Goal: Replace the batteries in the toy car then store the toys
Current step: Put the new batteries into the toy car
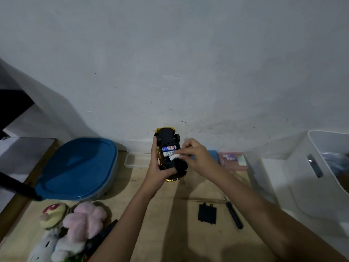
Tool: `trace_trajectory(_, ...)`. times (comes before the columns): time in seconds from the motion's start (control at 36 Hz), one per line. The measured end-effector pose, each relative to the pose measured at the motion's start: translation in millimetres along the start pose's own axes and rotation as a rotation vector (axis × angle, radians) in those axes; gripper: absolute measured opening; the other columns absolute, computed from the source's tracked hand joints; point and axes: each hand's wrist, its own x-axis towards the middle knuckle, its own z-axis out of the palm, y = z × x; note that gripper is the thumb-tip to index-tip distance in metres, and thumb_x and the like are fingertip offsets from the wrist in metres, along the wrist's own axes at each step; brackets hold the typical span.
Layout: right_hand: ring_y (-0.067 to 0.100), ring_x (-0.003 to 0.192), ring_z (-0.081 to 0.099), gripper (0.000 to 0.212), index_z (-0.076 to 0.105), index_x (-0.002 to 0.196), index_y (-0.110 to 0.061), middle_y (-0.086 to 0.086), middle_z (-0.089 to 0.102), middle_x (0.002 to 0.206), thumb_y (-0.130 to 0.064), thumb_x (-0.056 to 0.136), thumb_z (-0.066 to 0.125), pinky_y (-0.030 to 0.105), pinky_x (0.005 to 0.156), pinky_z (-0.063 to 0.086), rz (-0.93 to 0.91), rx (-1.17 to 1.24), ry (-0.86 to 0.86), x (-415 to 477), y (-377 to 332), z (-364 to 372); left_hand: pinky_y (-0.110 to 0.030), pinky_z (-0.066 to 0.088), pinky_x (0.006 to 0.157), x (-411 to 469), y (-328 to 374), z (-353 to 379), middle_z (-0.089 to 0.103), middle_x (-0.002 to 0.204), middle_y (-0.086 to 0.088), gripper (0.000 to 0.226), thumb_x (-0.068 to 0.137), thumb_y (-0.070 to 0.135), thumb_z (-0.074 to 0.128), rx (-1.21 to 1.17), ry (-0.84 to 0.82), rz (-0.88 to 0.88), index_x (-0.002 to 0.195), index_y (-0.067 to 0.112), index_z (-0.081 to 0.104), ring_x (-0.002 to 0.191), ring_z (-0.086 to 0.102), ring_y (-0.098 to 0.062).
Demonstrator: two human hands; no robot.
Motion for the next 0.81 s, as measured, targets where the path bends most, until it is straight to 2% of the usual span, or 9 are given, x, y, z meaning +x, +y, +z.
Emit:
trace_trajectory(0.14, 0.018, 0.083, 0.06, 0.029, 0.07, 0.104, -0.008, 0.01, 0.064, 0.094, -0.008, 0.075, 0.074, 0.026, 0.076, 0.052, 0.077, 0.116, 0.187, -17, -25, -15, -0.018, 0.052, 0.074, -14, 18, 6, 0.048, 0.132, 0.009, 0.107, 0.067, -0.012, 0.058, -0.018, -0.051, 0.045, 0.142, 0.045, 0.006, 0.104, 0.062, -0.001)
trace_trajectory(0.25, 0.015, 0.077, 0.064, 0.023, 0.065, 0.086, -0.008, 0.01, 0.067, 0.088, -0.005, 0.069, 0.08, 0.023, 0.072, 0.055, 0.22, 0.408, 0.363, -30, -43, -23, -0.019, 0.053, 0.075, -21, 30, 13, 0.045, 0.139, 0.002, 0.109, 0.075, -0.024, 0.054, -0.028, -0.058, 0.089, 0.146, 0.042, 0.003, 0.104, 0.061, 0.0)
trace_trajectory(0.42, 0.011, 0.084, 0.064, 0.013, 0.07, 0.082, -0.009, 0.005, 0.065, 0.091, -0.006, 0.071, 0.078, 0.02, 0.074, 0.055, 0.239, 0.556, 0.527, -48, -61, -19, -0.02, 0.052, 0.077, -36, 38, 24, 0.046, 0.136, 0.01, 0.107, 0.066, -0.006, 0.056, -0.078, -0.082, 0.13, 0.141, 0.05, 0.004, 0.108, 0.061, -0.004)
trace_trajectory(0.53, 0.0, 0.081, 0.063, 0.011, 0.071, 0.076, -0.018, 0.002, 0.065, 0.091, -0.01, 0.073, 0.077, 0.012, 0.072, 0.051, 0.234, 0.573, 0.567, -58, -67, -15, -0.02, 0.052, 0.077, -43, 41, 24, 0.045, 0.138, 0.01, 0.107, 0.067, -0.007, 0.056, -0.068, -0.095, 0.147, 0.137, 0.055, 0.003, 0.109, 0.06, -0.005)
trace_trajectory(0.58, -0.002, 0.079, 0.063, 0.015, 0.069, 0.073, -0.02, -0.002, 0.065, 0.09, -0.008, 0.072, 0.077, 0.012, 0.073, 0.051, 0.246, 0.602, 0.573, -63, -69, -12, -0.02, 0.052, 0.078, -45, 42, 22, 0.043, 0.141, 0.006, 0.11, 0.072, -0.014, 0.056, -0.044, -0.101, 0.158, 0.138, 0.053, 0.001, 0.11, 0.059, -0.006)
trace_trajectory(0.64, -0.003, 0.079, 0.063, 0.015, 0.069, 0.075, -0.017, -0.004, 0.065, 0.091, -0.006, 0.071, 0.078, 0.012, 0.075, 0.051, 0.251, 0.592, 0.56, -67, -70, -8, -0.02, 0.052, 0.076, -48, 41, 20, 0.043, 0.141, 0.003, 0.111, 0.077, -0.023, 0.052, -0.019, -0.109, 0.168, 0.141, 0.049, -0.002, 0.109, 0.06, -0.006)
trace_trajectory(0.75, -0.005, 0.079, 0.064, 0.014, 0.068, 0.079, -0.008, -0.006, 0.066, 0.09, -0.003, 0.07, 0.078, 0.011, 0.074, 0.051, 0.267, 0.592, 0.545, -70, -72, -4, -0.02, 0.052, 0.075, -54, 41, 16, 0.041, 0.142, 0.001, 0.109, 0.079, -0.024, 0.049, 0.004, -0.109, 0.177, 0.144, 0.044, -0.006, 0.107, 0.06, -0.004)
trace_trajectory(0.81, 0.002, 0.082, 0.066, 0.013, 0.069, 0.078, -0.009, -0.005, 0.067, 0.091, -0.004, 0.069, 0.078, 0.018, 0.078, 0.053, 0.287, 0.607, 0.546, -70, -73, -2, -0.02, 0.052, 0.075, -56, 40, 14, 0.041, 0.14, 0.004, 0.11, 0.079, -0.025, 0.049, 0.011, -0.11, 0.184, 0.144, 0.042, -0.007, 0.106, 0.06, -0.003)
